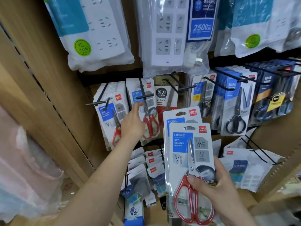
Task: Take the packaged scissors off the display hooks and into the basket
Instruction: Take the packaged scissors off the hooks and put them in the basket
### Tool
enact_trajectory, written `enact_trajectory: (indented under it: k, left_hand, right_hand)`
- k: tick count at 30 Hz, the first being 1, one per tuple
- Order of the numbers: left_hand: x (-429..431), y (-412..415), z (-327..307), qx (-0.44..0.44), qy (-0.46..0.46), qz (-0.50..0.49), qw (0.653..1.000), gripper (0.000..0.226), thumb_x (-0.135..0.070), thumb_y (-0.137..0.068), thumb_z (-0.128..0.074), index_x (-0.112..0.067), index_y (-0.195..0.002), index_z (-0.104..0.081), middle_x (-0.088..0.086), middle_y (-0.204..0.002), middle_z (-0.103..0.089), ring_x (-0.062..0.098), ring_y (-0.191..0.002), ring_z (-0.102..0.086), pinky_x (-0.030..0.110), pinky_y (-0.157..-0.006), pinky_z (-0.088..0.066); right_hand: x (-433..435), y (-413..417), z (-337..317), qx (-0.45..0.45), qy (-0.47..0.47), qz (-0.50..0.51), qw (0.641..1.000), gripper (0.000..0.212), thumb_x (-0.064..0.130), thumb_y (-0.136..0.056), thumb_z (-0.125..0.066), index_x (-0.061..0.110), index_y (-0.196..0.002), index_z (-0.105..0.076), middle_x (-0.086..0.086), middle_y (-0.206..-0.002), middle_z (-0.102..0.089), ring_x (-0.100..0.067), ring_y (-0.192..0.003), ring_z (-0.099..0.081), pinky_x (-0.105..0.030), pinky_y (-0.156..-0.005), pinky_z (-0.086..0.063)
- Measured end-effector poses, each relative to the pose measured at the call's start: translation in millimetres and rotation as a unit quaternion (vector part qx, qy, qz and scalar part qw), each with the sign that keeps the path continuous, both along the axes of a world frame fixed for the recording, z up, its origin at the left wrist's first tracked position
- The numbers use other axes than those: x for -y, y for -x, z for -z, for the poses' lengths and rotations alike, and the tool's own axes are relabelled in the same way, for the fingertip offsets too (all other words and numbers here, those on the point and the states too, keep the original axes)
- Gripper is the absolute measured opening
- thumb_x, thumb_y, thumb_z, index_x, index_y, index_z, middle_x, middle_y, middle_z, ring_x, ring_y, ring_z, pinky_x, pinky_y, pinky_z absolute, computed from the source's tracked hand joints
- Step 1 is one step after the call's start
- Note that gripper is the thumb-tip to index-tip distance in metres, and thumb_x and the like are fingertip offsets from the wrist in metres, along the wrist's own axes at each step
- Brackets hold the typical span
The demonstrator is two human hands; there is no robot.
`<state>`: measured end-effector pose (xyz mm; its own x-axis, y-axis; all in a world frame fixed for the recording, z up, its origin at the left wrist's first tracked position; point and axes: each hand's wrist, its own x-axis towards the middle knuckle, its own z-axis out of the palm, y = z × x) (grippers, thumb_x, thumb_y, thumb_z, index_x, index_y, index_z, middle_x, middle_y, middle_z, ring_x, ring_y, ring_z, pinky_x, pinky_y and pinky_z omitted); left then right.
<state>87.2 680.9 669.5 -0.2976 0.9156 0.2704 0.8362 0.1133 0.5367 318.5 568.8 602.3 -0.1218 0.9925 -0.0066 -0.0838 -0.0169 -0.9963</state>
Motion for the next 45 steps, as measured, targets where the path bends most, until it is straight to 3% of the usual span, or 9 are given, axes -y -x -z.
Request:
enact_trajectory:
  k: [3,6,11,14,19,23,28,34,45]
  left_hand:
    - [2.9,-1.2,0.0,-0.026,0.045,0.02,0.998,0.076,0.01,-0.086,-0.045,-0.031,-0.149,-0.031,0.009,-0.105,-0.063,0.02,-0.068,-0.054,0.03,-0.05,-0.037]
    - [34.0,-10.4,3.3,-0.031,0.022,-0.001,0.999,0.058,-0.003,-0.096,-0.045,-0.031,-0.147,-0.04,0.006,-0.114,-0.068,0.025,-0.09,-0.065,0.034,-0.071,-0.052]
    - [116.0,-54.7,36.1,0.281,-0.02,0.109,0.953,0.014,-0.037,-0.095,-0.061,-0.043,-0.105,-0.068,-0.021,-0.103,-0.068,-0.001,-0.097,-0.065,0.036,-0.087,-0.057]
    - [131.4,-67.0,54.0,0.352,-0.008,0.102,0.93,0.034,-0.062,-0.075,-0.069,-0.044,-0.103,-0.07,-0.013,-0.104,-0.069,0.009,-0.099,-0.068,0.041,-0.087,-0.057]
    - [135.0,-64.3,50.1,0.434,-0.019,0.041,0.9,0.035,-0.054,-0.077,-0.065,-0.025,-0.097,-0.069,-0.005,-0.092,-0.076,0.016,-0.09,-0.072,0.049,-0.088,-0.056]
    - [136.3,-60.6,48.6,0.471,-0.013,0.014,0.882,0.035,-0.052,-0.08,-0.058,-0.025,-0.102,-0.062,0.0,-0.094,-0.076,0.02,-0.091,-0.073,0.052,-0.087,-0.056]
    - [140.3,-45.5,42.9,0.435,-0.046,0.002,0.899,0.012,-0.034,-0.09,-0.062,-0.026,-0.098,-0.058,-0.005,-0.084,-0.075,0.01,-0.077,-0.073,0.029,-0.063,-0.06]
    - [161.4,-30.5,35.0,0.448,-0.109,0.017,0.887,0.021,-0.025,-0.082,-0.064,-0.021,-0.102,-0.059,-0.006,-0.082,-0.076,0.008,-0.071,-0.073,0.017,-0.052,-0.053]
    - [136.6,-20.2,32.3,0.459,-0.113,-0.007,0.881,0.013,-0.026,-0.089,-0.061,-0.023,-0.101,-0.058,-0.002,-0.083,-0.077,0.019,-0.076,-0.075,0.041,-0.066,-0.06]
  right_hand:
    - [-0.4,-1.2,-1.9,-0.007,0.002,-0.001,1.0,0.068,0.014,-0.061,-0.082,0.026,-0.124,-0.059,0.004,-0.104,-0.076,-0.011,-0.097,-0.071,-0.032,-0.085,-0.058]
    - [-0.9,-0.9,-1.7,-0.012,-0.003,0.007,1.0,0.066,0.015,-0.061,-0.083,0.027,-0.122,-0.061,0.002,-0.104,-0.076,-0.016,-0.097,-0.072,-0.041,-0.086,-0.057]
    - [-3.0,5.6,-5.3,-0.037,-0.026,0.025,0.999,0.058,0.015,-0.06,-0.083,0.021,-0.114,-0.063,0.001,-0.102,-0.077,-0.016,-0.093,-0.074,-0.031,-0.075,-0.061]
    - [-2.5,15.5,-5.7,-0.032,-0.054,0.042,0.997,0.049,0.021,-0.065,-0.078,0.022,-0.112,-0.063,0.005,-0.1,-0.077,-0.009,-0.09,-0.073,-0.022,-0.072,-0.058]
    - [2.2,24.1,-7.4,-0.045,-0.037,0.069,0.996,0.014,0.032,-0.095,-0.05,0.03,-0.097,-0.064,0.023,-0.082,-0.072,0.009,-0.076,-0.066,-0.006,-0.064,-0.049]
    - [1.5,27.6,-1.1,-0.028,-0.052,0.066,0.996,0.016,0.039,-0.086,-0.055,0.033,-0.093,-0.068,0.002,-0.092,-0.074,-0.014,-0.086,-0.07,-0.026,-0.075,-0.056]
    - [-1.9,23.8,12.2,-0.017,-0.046,0.107,0.993,0.014,0.014,-0.095,-0.058,0.024,-0.1,-0.065,0.012,-0.092,-0.074,0.0,-0.085,-0.068,-0.007,-0.069,-0.048]
    - [-8.0,8.9,12.4,-0.002,-0.027,0.142,0.99,0.012,0.016,-0.096,-0.058,0.024,-0.101,-0.064,0.005,-0.092,-0.074,0.0,-0.084,-0.068,-0.016,-0.072,-0.049]
    - [-3.2,8.7,2.3,-0.009,-0.019,0.095,0.995,0.021,0.003,-0.085,-0.069,0.015,-0.1,-0.063,0.01,-0.092,-0.076,-0.003,-0.083,-0.071,-0.011,-0.065,-0.053]
